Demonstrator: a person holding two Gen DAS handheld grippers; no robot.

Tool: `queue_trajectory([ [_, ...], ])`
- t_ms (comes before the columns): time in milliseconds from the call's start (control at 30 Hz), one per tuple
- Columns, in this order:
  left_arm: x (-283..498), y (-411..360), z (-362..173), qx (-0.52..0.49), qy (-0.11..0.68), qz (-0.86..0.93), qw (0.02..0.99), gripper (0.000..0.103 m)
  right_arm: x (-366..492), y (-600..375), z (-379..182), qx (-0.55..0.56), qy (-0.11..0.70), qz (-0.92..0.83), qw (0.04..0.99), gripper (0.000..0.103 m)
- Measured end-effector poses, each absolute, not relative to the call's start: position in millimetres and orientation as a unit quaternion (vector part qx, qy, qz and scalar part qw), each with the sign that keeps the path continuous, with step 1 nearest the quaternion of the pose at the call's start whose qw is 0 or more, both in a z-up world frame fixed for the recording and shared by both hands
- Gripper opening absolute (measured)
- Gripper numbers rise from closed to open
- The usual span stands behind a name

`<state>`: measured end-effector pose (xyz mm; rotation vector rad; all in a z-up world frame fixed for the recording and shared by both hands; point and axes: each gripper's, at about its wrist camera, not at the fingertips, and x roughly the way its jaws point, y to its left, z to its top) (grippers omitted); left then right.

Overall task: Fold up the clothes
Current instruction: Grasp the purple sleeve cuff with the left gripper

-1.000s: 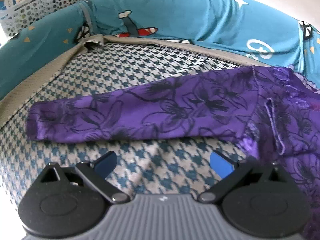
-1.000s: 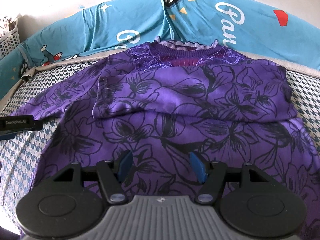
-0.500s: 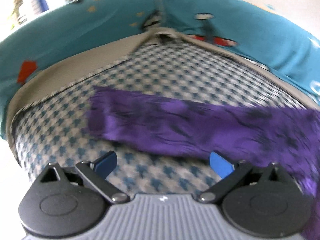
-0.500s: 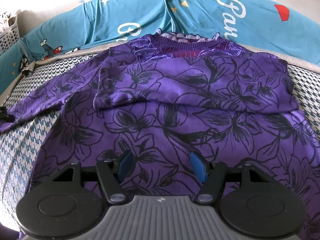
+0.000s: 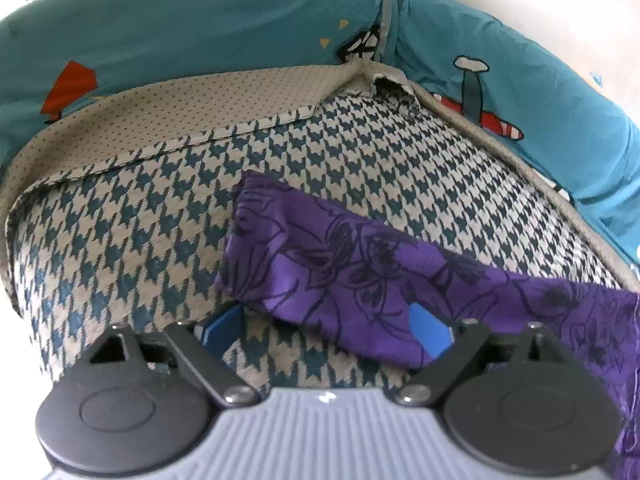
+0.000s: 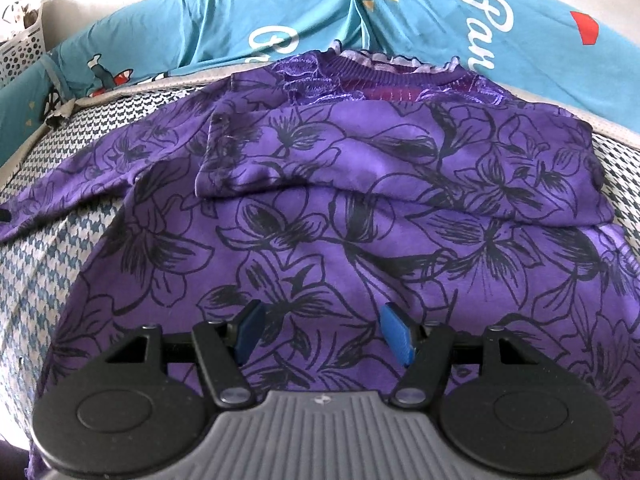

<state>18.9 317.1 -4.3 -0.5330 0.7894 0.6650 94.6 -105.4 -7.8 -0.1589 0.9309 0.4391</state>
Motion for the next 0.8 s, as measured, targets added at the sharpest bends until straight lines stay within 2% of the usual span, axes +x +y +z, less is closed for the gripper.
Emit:
queue_trajectory([
  [33,19.8,317.7,-4.6,-0.253,0.369,0.313,0.837,0.086,94.6,-104.9,-8.1,-0.077,0.445,0.21,0.867,0.063],
  [100,21.5,318.9,-5.1,-0.257,0.362,0.312,0.84,0.073,94.6,-104.1,-8.9,-0.079,0.445,0.209,0.867,0.063],
  [167,23.7,320.4,-5.7,-0.264,0.354,0.311,0.842,0.057,94.3,-103.7,-9.6,-0.08,0.444,0.209,0.867,0.063],
  [300,26.5,320.6,-7.9,-0.282,0.344,0.307,0.841,0.033,94.3,-102.7,-10.9,-0.083,0.444,0.207,0.868,0.063],
  [333,27.8,319.9,-8.4,-0.284,0.343,0.304,0.842,0.02,94.3,-102.4,-11.2,-0.084,0.443,0.206,0.868,0.063],
  [367,29.1,318.3,-8.2,-0.284,0.341,0.3,0.844,0.015,94.4,-102.1,-11.4,-0.085,0.443,0.206,0.868,0.063],
  [500,34.6,306.0,-2.4,-0.277,0.332,0.28,0.857,0.01,94.4,-100.6,-12.5,-0.089,0.441,0.204,0.869,0.064],
  [800,55.3,238.3,13.3,-0.24,0.332,0.134,0.902,0.01,94.4,-97.9,-13.9,-0.092,0.438,0.2,0.872,0.064],
])
